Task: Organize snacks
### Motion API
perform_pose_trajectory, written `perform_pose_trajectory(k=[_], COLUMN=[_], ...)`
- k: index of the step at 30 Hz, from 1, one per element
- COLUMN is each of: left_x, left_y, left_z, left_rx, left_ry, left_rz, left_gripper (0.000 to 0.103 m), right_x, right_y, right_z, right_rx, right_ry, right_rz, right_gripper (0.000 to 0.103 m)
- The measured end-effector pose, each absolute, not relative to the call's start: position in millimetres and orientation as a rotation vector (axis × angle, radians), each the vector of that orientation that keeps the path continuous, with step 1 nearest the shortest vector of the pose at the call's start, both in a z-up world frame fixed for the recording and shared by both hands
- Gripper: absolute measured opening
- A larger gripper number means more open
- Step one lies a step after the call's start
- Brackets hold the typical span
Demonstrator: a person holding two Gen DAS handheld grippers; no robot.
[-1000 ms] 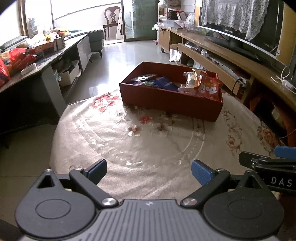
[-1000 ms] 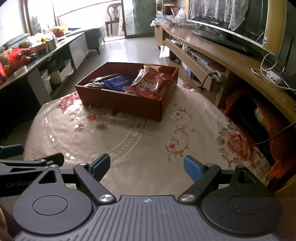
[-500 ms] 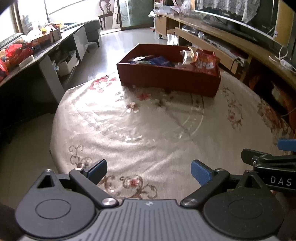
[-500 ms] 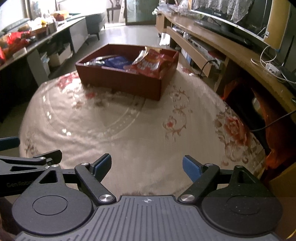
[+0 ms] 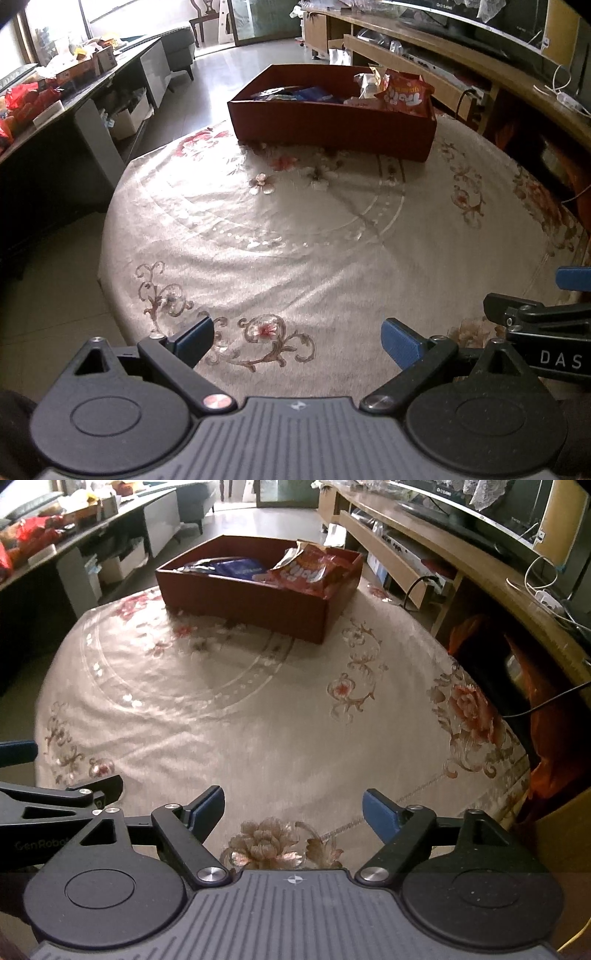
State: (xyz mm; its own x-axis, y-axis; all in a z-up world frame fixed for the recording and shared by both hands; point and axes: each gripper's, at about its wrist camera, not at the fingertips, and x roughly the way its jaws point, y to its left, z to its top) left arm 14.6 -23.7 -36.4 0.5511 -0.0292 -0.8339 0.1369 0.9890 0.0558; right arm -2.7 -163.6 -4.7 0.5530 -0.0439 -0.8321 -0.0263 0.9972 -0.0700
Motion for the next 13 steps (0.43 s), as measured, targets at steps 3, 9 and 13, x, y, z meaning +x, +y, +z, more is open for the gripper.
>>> perform_pose_trajectory(k=[3, 9, 13], left_x=[14.4, 14.5, 13.9], left_y=[-23.9, -24.2, -23.4], left_z=[-36.9, -37.4, -37.5], left_rx=[0.123, 0.127, 0.126], left_ry=[0.986, 0.987, 0.987], left_rz=[-0.099, -0.100, -0.099], left_gripper=[0.101, 0.101, 0.101], right_x=[-3.1, -3.2, -3.0], right_y=[-163.6, -164.3, -164.7], right_z=[-5.6, -6.2, -7.0], right_rx=[-0.081, -0.081, -0.082], right_ry=[0.991, 0.997, 1.001], right_rz=[-0.009, -0.008, -0.007], right_gripper=[0.086, 0.086, 0.086])
